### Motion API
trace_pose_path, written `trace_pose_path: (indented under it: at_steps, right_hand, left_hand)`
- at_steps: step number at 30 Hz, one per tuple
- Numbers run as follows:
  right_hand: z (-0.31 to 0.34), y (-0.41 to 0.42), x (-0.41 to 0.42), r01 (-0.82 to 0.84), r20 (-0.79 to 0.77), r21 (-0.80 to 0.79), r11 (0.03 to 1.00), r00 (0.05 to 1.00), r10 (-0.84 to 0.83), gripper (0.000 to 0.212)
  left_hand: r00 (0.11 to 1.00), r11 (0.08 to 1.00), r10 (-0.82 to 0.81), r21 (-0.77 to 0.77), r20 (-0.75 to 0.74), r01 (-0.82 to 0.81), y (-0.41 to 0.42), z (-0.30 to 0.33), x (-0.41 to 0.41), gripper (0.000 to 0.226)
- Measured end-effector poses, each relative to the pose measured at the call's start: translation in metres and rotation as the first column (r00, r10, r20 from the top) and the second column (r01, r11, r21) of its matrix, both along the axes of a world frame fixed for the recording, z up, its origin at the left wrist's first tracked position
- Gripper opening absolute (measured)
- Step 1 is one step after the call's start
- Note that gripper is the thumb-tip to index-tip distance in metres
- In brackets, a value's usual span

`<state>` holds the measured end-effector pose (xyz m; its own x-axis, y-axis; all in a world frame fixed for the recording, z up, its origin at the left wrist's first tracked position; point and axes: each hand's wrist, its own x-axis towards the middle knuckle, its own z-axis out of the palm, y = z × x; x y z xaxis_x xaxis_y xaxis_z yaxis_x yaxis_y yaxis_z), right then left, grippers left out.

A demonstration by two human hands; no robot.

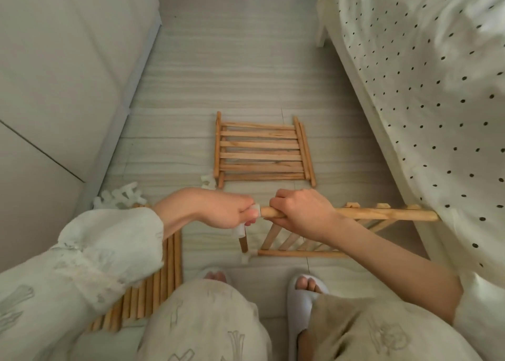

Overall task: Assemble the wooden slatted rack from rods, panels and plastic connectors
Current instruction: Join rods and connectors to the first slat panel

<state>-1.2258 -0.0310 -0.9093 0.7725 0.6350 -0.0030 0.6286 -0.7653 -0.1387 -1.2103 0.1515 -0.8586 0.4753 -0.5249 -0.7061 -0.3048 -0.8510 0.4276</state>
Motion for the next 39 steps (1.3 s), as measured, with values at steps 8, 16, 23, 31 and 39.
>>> trace_pose_path:
  at_steps: [8, 16, 23, 31, 39]
  right_hand:
    - [-0.003, 0.002, -0.011, 0.061, 0.116, -0.039, 0.997, 0.992, -0.056, 0.039]
    - [-0.001, 0.005, -0.002, 0.090, 0.071, -0.047, 0.995, 0.994, -0.086, 0.017]
    - [0.000, 0.008, 0.010, 0.097, -0.014, -0.123, 0.988, 0.995, -0.099, 0.020]
    - [0.008, 0.016, 0.049, 0.236, -0.018, -0.182, 0.955, 0.970, -0.243, 0.026]
    - [0.010, 0.070, 0.095, 0.170, 0.052, -0.071, 0.983, 0.985, -0.167, 0.020]
  left_hand:
    - [0.962, 0.967, -0.191, 0.205, 0.193, 0.151, -0.014, 0.000, -0.012, 0.019]
    - [0.931, 0.997, 0.076, -0.007, 0.358, -0.079, -0.004, -0.014, -0.020, 0.020]
    - [0.717, 0.866, 0.468, -0.428, 0.517, -0.257, 0.003, 0.038, -0.001, 0.009]
    - [0.244, 0.090, 0.933, -0.483, -0.266, -0.871, 0.108, -0.060, -0.012, 0.016]
    - [-0.264, -0.449, 0.810, -0.263, -0.524, -0.854, 0.174, -0.178, 0.001, 0.030]
